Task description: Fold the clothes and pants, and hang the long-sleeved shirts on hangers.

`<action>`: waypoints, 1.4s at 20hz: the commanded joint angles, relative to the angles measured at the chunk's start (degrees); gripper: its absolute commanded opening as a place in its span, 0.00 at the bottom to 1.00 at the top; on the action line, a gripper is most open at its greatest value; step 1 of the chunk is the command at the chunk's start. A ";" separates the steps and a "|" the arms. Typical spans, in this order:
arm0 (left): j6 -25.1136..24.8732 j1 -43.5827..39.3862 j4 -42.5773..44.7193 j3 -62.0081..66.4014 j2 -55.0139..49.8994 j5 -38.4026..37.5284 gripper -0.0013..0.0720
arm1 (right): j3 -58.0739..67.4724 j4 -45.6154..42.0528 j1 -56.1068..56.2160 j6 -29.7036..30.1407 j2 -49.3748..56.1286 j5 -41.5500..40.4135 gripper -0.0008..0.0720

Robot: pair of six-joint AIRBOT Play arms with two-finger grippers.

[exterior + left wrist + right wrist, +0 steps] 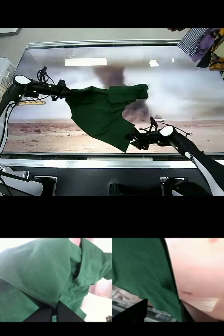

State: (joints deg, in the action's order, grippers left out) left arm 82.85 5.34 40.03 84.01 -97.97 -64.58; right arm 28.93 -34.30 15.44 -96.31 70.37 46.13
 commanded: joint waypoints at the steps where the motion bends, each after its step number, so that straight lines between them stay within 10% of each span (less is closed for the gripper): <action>1: -0.44 0.04 0.07 0.04 -0.04 0.07 0.04 | -0.13 0.68 0.17 0.70 3.06 -2.38 0.67; 4: -0.42 0.04 0.07 0.04 -0.04 0.07 0.04 | -0.07 5.44 0.17 3.43 3.21 -4.98 0.48; 6: -0.42 0.04 0.07 0.07 -0.04 0.04 0.04 | -0.04 10.47 0.17 9.05 3.19 -6.10 0.06; 14: -2.78 2.34 -0.55 4.59 5.66 -1.46 0.04 | 17.49 10.86 -10.86 11.30 -11.32 -5.20 0.05; 28: 0.94 13.97 3.69 22.56 46.66 2.47 0.04 | 74.16 0.52 -43.82 5.70 -29.70 -4.81 0.05</action>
State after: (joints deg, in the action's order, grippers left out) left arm 81.19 18.17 40.25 105.91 -58.54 -63.55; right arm 96.38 -28.80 -26.20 -86.52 41.65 43.29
